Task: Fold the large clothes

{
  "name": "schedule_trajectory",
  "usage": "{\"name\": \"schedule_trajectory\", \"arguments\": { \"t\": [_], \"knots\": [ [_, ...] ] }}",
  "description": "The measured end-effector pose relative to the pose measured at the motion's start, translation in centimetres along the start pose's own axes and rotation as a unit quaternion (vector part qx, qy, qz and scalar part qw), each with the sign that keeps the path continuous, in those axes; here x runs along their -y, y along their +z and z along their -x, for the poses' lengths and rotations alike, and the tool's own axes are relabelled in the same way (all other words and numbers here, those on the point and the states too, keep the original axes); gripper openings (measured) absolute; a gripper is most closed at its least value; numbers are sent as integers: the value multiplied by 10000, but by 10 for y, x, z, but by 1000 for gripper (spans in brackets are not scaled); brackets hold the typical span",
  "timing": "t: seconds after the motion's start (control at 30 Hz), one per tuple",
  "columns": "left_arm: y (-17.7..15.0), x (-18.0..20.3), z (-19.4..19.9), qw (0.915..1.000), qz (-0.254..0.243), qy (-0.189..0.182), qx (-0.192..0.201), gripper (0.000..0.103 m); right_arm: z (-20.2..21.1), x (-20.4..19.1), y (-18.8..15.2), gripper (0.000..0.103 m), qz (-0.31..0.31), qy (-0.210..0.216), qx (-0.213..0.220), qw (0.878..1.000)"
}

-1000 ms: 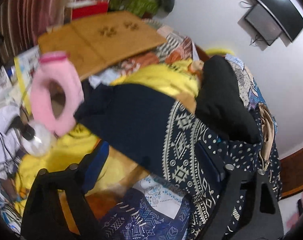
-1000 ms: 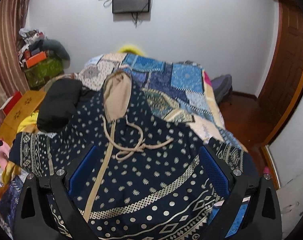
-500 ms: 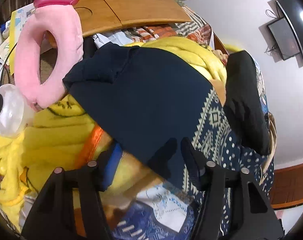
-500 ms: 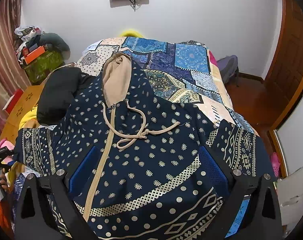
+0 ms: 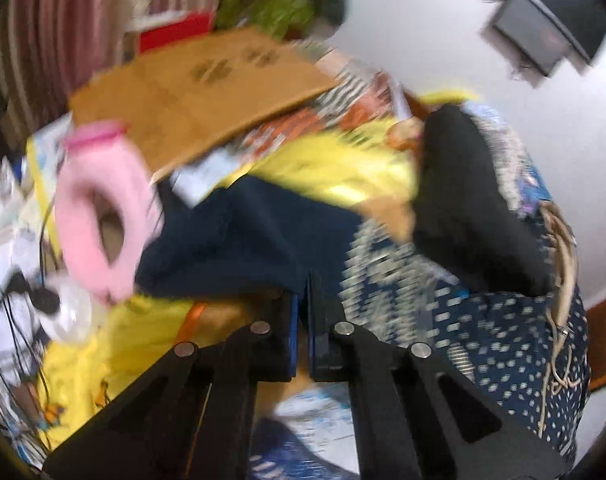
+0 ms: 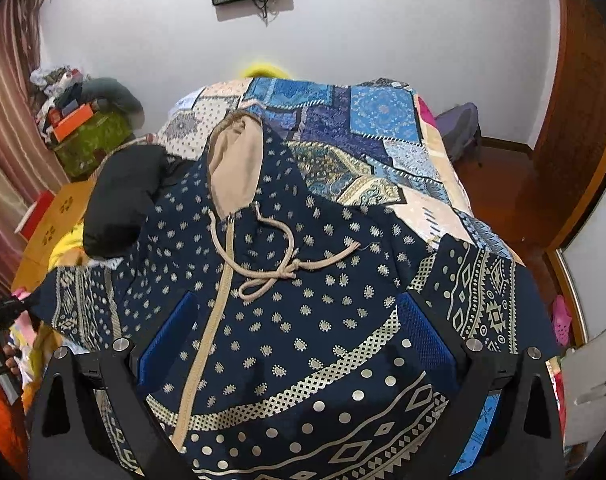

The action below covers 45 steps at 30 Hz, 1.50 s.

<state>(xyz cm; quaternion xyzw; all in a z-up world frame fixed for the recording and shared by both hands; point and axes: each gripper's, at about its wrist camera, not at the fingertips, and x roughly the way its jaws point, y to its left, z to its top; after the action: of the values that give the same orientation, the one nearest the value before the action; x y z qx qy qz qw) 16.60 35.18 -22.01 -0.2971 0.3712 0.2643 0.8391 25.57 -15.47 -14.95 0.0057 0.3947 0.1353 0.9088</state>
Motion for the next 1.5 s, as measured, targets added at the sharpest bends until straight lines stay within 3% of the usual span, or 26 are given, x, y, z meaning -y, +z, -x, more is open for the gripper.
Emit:
{"name": "schedule_trajectory", "arguments": {
  "t": [0.13,0.23,0.5,0.73,0.9,1.1,1.23,1.33,1.37,1.4,1.5],
  "knots": [
    [11,50,39,9964,-607,-342,485,2,6,-1,2,100,18,1,128,9999],
    [13,93,65,9888,-1066,-685,790,2,8,-4,1,99,113,-39,178,9998],
    [-14,208,92,9575,-2197,-1660,852,2,18,-7,-1,100,342,-86,383,9986],
    [-72,284,83,9274,-3064,-2118,360,2,23,-5,-4,100,451,-194,479,9976],
    [-117,315,61,9063,-3557,-2258,-339,2,22,2,-6,100,426,-225,432,9979],
    [-164,327,29,8833,-3964,-2157,-1267,2,20,4,-10,100,440,-278,347,9980],
    [-179,324,16,8765,-3991,-2111,-1671,3,19,1,-11,100,507,-298,313,9978],
    [-183,319,15,8731,-3987,-2119,-1840,15,18,-2,-11,100,603,-312,278,9973],
    [-184,316,18,8728,-4009,-2102,-1826,26,18,-4,-11,100,648,-311,261,9971],
    [-183,314,22,8728,-4031,-2091,-1789,39,17,-6,-11,100,681,-308,249,9969],
    [-173,305,40,8767,-4124,-2024,-1424,51,16,-12,-10,100,812,-236,216,9962]
  ]
}}
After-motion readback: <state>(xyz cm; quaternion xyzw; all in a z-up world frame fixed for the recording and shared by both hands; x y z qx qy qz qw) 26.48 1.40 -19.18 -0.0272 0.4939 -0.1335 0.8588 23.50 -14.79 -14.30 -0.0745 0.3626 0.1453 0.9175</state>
